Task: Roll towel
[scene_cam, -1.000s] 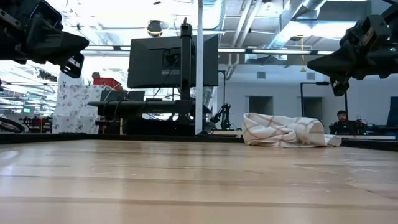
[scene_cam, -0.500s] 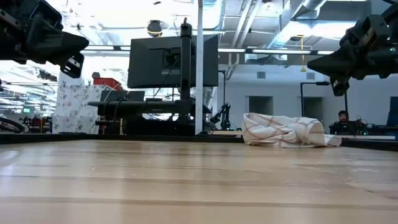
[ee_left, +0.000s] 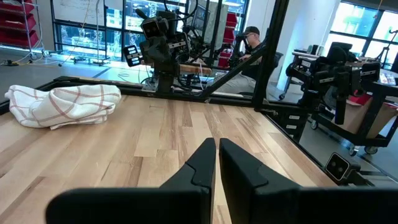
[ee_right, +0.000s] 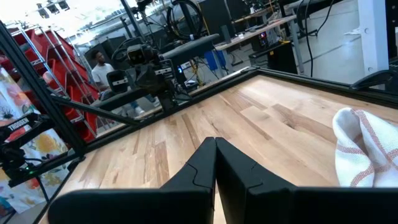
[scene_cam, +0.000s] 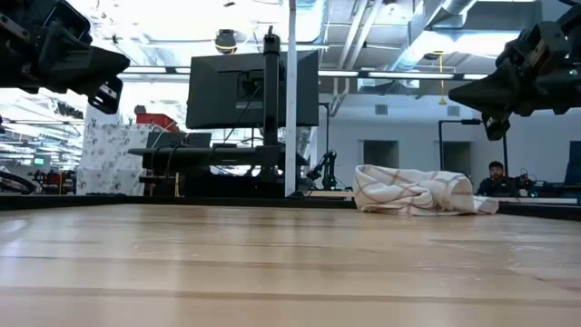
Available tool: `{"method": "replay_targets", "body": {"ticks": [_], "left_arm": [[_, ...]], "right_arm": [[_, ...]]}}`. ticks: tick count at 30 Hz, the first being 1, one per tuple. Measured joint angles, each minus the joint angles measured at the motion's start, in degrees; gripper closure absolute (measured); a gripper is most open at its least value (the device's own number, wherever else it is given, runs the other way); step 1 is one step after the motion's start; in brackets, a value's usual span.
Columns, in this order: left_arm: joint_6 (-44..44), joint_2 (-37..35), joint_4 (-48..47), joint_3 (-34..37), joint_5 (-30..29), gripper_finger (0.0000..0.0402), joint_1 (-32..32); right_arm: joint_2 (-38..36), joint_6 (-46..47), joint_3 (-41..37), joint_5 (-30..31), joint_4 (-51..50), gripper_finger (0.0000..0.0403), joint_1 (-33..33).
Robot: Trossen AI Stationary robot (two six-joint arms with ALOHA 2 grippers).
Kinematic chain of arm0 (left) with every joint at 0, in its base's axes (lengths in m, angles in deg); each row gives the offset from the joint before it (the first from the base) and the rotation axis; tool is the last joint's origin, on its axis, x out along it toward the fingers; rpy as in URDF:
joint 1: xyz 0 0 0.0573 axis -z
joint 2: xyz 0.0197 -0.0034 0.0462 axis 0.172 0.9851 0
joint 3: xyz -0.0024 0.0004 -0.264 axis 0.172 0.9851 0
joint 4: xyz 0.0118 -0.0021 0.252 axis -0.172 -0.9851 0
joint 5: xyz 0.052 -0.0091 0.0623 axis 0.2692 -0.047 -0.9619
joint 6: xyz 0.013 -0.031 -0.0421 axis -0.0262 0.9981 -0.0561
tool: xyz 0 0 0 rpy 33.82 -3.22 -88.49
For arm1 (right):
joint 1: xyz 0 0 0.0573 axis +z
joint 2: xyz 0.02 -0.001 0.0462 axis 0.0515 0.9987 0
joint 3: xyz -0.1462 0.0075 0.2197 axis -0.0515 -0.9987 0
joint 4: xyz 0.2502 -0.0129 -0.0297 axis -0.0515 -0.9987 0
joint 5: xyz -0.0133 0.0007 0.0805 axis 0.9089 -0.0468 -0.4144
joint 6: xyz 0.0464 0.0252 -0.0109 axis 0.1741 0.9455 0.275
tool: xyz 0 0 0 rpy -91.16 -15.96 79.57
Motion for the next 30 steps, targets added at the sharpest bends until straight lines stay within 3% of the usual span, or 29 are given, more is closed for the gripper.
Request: {"method": "replay_targets", "body": {"ticks": [10, 15, 19, 25, 27, 30], "left_arm": [[0.0, 0.0, 0.0, 0.0, 0.0, 0.0395, 0.0], [0.0, 0.0, 0.0, 0.0, 0.0, 0.0395, 0.0], [0.0, 0.0, 0.0, 0.0, 0.0, 0.0395, 0.0], [0.0, 0.0, 0.0, 0.0, 0.0, 0.0395, 0.0], [0.0, 0.0, 0.0, 0.0, 0.0, 0.0395, 0.0], [0.0, 0.0, 0.0, 0.0, 0.0, 0.0395, 0.0]], "right_arm": [[0.0, -0.6, 0.0, 0.0, 0.0, 0.0403, 0.0], [0.0, -25.7, 0.0, 0.4, 0.0, 0.0403, -1.1], [0.0, -33.2, 0.0, 0.4, 0.0, 0.0403, -1.2], [0.0, -33.2, 0.0, 0.5, 0.2, 0.0403, -1.2], [0.0, -26.8, 0.0, 0.3, 0.7, 0.0403, -1.1], [0.0, -9.7, 0.0, 0.0, 3.1, 0.0403, -1.0]]}}
